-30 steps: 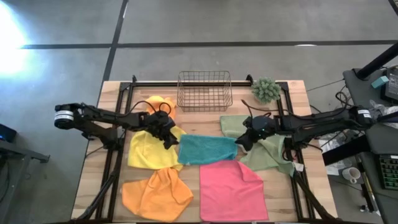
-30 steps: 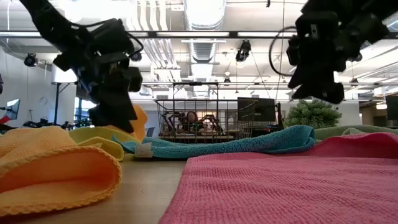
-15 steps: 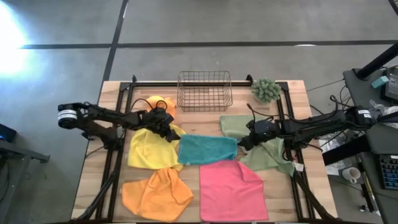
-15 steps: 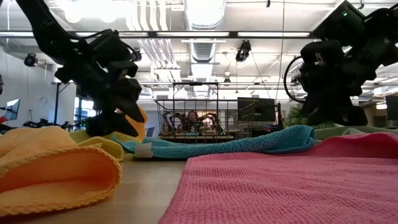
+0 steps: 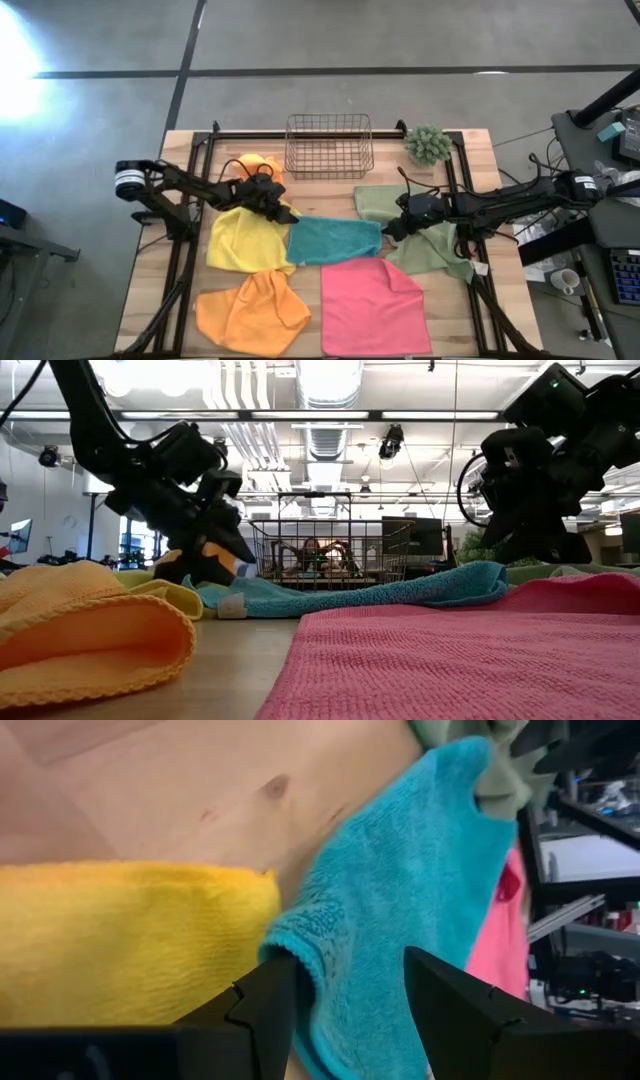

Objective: Fold microfiber towels
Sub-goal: Fold the blue microfiber cloth

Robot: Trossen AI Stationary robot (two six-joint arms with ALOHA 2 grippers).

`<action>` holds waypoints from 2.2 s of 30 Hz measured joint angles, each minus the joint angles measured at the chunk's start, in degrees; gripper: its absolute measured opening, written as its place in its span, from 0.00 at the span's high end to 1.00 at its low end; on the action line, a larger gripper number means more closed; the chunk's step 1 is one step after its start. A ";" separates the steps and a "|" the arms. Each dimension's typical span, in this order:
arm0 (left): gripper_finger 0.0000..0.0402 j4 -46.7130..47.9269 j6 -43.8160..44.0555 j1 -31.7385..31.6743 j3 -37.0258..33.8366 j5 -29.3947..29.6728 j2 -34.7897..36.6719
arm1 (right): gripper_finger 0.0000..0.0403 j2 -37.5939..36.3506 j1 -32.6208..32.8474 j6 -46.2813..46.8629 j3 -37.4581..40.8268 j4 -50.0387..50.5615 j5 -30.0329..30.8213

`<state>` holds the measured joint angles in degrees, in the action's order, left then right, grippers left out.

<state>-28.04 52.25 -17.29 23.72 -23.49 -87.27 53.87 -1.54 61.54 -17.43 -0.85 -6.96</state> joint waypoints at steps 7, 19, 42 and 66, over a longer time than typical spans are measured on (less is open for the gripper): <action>0.59 0.38 2.78 0.04 0.01 -0.12 0.10 | 0.67 0.00 0.00 1.18 0.00 0.11 0.17; 0.63 0.57 4.35 0.06 0.01 -0.28 0.29 | 0.67 0.02 0.02 9.56 0.00 0.12 1.42; 0.75 0.01 3.85 0.08 0.01 -0.32 0.34 | 0.67 17.30 0.02 10.35 -2.05 -13.16 4.96; 0.97 1.60 1.03 0.06 0.01 1.36 0.31 | 0.98 17.70 0.02 7.91 -6.10 -8.67 5.05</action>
<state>-26.44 53.28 -17.23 23.73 -22.13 -86.96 71.56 -1.52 69.45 -23.53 -9.52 -1.91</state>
